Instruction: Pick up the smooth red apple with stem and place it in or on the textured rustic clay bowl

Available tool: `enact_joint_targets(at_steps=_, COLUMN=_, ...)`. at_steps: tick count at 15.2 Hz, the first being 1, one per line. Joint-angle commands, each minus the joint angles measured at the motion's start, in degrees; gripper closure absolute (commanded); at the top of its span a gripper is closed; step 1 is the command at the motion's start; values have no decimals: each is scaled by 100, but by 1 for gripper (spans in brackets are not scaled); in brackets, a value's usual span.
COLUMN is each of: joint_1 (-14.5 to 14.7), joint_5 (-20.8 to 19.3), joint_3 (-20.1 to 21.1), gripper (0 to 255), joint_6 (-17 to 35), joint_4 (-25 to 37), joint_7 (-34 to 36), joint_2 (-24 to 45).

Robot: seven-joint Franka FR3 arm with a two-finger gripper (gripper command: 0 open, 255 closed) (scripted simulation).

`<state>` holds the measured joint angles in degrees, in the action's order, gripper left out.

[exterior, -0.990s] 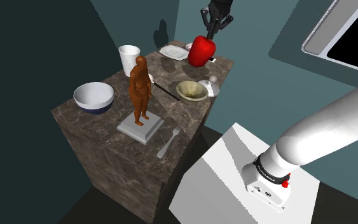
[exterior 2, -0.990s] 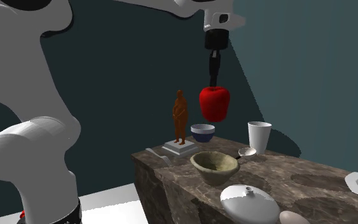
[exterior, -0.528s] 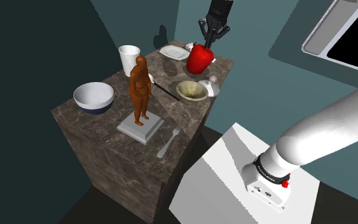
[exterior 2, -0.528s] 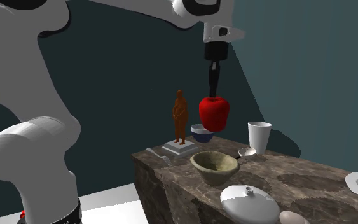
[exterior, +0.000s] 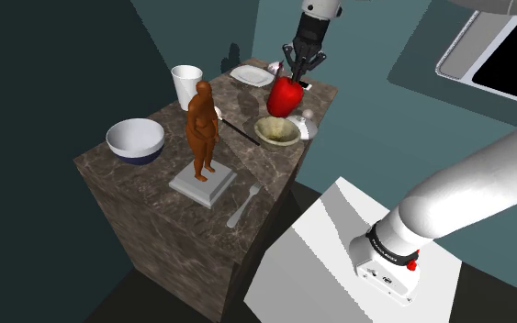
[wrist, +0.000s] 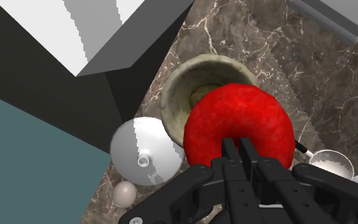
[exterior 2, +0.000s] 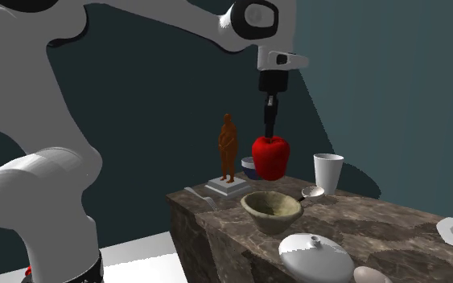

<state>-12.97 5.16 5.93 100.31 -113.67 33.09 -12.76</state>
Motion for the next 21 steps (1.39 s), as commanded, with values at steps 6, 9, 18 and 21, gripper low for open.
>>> enact_joint_targets(at_steps=6, joint_1=8, joint_5=15, joint_3=14, gripper=255, joint_6=563, joint_4=-553, joint_7=-31, joint_2=7)
enact_joint_targets(at_steps=9, joint_1=11, joint_5=20, joint_3=20, gripper=255, joint_6=765, joint_4=-731, joint_7=-43, joint_2=30)
enact_joint_targets(at_steps=18, joint_1=11, joint_5=20, joint_3=20, gripper=0, joint_6=765, joint_4=-731, joint_7=-42, joint_2=30)
enact_joint_targets(at_steps=21, joint_1=11, joint_5=20, joint_3=20, gripper=0, joint_6=765, joint_4=-731, joint_7=-42, joint_2=31)
